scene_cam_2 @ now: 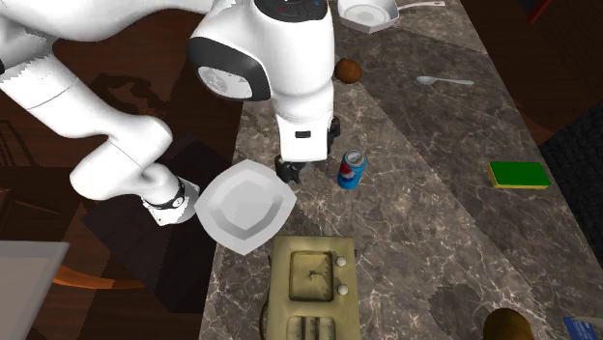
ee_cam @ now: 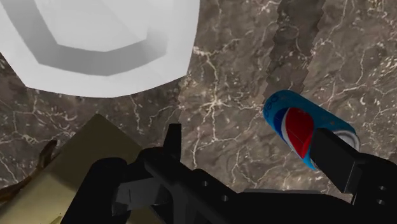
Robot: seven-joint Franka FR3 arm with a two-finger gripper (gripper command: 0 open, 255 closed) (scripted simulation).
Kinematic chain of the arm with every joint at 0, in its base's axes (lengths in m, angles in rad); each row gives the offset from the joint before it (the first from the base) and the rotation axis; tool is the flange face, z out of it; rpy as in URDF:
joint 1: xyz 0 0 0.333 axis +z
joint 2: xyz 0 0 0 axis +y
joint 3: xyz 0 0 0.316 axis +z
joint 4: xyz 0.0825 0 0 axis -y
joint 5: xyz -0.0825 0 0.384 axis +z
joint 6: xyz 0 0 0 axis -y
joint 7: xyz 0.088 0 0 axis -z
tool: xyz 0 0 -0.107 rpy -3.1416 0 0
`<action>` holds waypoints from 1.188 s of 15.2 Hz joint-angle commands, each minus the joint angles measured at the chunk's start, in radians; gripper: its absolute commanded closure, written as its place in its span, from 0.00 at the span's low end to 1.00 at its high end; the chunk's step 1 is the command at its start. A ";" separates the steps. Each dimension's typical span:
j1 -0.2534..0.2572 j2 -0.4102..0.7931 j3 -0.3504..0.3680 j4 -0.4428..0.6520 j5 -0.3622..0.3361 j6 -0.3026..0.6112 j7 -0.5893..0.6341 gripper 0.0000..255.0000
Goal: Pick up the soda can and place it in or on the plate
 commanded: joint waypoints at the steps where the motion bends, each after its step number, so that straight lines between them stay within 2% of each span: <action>1: 0.001 0.070 0.035 0.050 -0.015 0.019 0.052 0.00; 8: 0.028 0.356 0.134 0.286 -0.132 0.046 0.245 0.00; 9: 0.032 0.369 0.135 0.298 -0.138 0.046 0.253 0.00; 16: 0.037 0.386 0.138 0.215 -0.145 0.144 0.258 0.00; 18: 0.037 0.386 0.138 0.215 -0.145 0.144 0.258 0.00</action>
